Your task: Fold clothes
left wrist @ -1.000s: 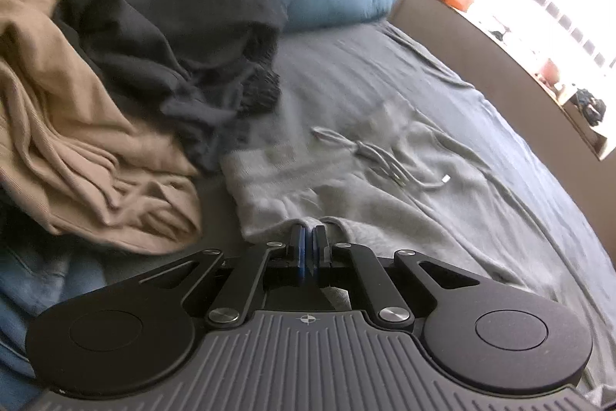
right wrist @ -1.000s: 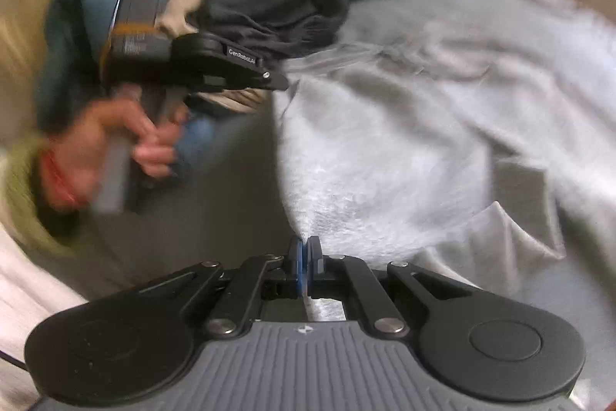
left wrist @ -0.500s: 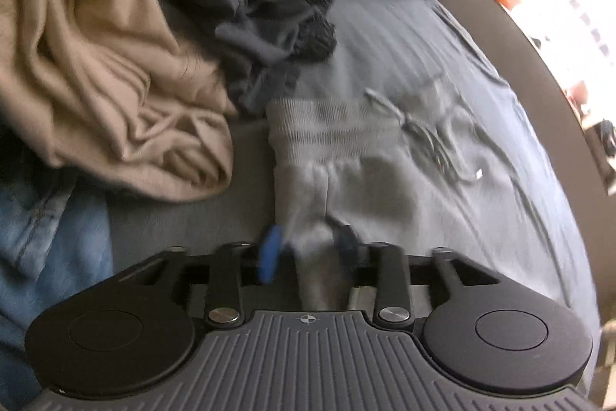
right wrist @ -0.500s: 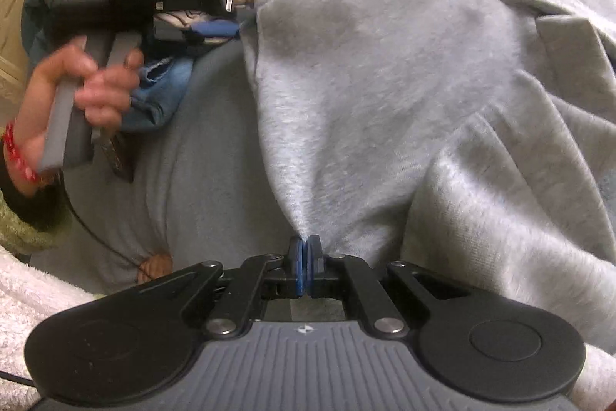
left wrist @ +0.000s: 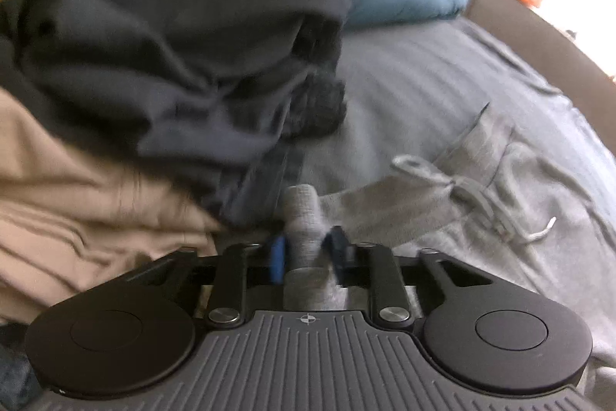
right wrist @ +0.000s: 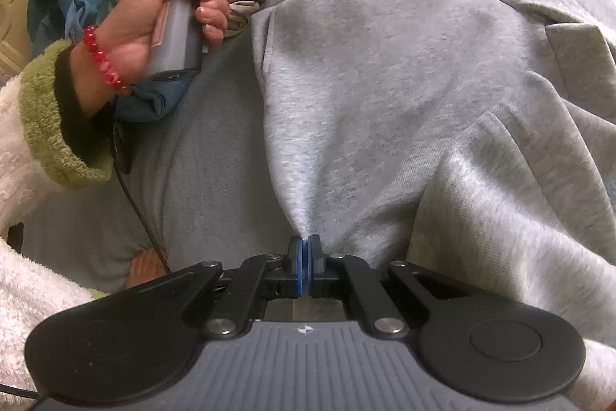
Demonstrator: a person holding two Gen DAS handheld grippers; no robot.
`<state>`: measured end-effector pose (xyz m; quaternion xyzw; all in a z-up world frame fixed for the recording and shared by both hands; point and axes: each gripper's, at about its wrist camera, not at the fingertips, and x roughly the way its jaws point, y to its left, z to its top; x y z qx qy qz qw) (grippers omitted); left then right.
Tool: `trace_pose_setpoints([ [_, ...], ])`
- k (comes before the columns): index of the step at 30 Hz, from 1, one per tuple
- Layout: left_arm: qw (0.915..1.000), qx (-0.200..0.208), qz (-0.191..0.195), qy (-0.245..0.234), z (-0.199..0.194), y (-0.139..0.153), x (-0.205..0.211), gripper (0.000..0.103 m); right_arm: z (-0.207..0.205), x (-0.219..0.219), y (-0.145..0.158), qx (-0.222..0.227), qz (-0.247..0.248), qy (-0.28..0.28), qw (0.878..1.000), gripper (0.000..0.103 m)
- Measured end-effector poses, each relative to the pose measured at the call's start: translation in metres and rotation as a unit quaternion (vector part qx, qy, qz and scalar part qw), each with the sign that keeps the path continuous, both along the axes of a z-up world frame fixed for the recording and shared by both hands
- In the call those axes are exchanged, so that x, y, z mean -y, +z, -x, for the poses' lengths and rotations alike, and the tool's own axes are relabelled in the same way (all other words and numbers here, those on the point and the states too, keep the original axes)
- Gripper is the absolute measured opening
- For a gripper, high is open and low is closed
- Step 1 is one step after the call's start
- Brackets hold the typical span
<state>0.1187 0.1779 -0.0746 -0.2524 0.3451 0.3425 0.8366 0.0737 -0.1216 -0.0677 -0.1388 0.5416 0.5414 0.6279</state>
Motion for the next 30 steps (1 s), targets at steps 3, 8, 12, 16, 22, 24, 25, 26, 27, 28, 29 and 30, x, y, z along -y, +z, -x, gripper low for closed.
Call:
trace_pose_setpoints([
  [3,0.9988,0.007,-0.046,-0.011,0.001,0.014,0.004,0.014,-0.001,0.003,0.01,-0.024,-0.02,0.007,0.999,0.001],
  [8,0.9948,-0.041,-0.09,-0.024,-0.016,-0.006,0.008,0.019,0.0,-0.007,-0.009,-0.076,-0.005,0.006,0.997,0.001],
  [12,0.9894,-0.051,-0.132,-0.034,-0.013,-0.011,0.018,0.032,0.008,-0.002,-0.017,-0.065,-0.01,0.003,0.998,0.003],
  [16,0.9898,-0.049,-0.131,-0.024,0.001,0.001,0.021,0.044,0.015,0.021,0.004,-0.034,-0.038,-0.004,0.999,0.01],
  [22,0.9865,-0.013,-0.158,-0.042,0.027,0.028,0.05,0.05,0.019,0.073,0.026,-0.03,-0.068,-0.069,0.995,0.018],
  [24,0.9823,-0.003,-0.161,-0.096,0.028,0.033,0.071,0.053,0.018,0.098,0.036,-0.034,-0.089,-0.111,0.989,0.019],
  [25,0.9785,-0.001,-0.156,-0.135,0.027,0.035,0.085,0.053,0.015,0.111,0.041,-0.034,-0.102,-0.136,0.985,0.02],
  [26,0.9737,0.001,-0.147,-0.174,0.025,0.036,0.098,0.053,0.012,0.125,0.047,-0.034,-0.115,-0.161,0.98,0.023],
  [27,0.9679,0.002,-0.136,-0.212,0.023,0.036,0.111,0.054,0.008,0.144,0.053,-0.027,-0.126,-0.199,0.971,0.031],
  [28,0.9605,0.002,-0.124,-0.249,0.02,0.036,0.123,0.054,0.004,0.164,0.059,-0.018,-0.136,-0.242,0.961,0.036],
  [29,0.9524,0.005,-0.113,-0.283,0.018,0.036,0.135,0.054,0.001,0.184,0.066,-0.009,-0.146,-0.283,0.948,0.041],
  [30,0.944,0.01,-0.103,-0.313,0.018,0.038,0.147,0.054,-0.003,0.204,0.072,0.0,-0.156,-0.325,0.933,0.042],
])
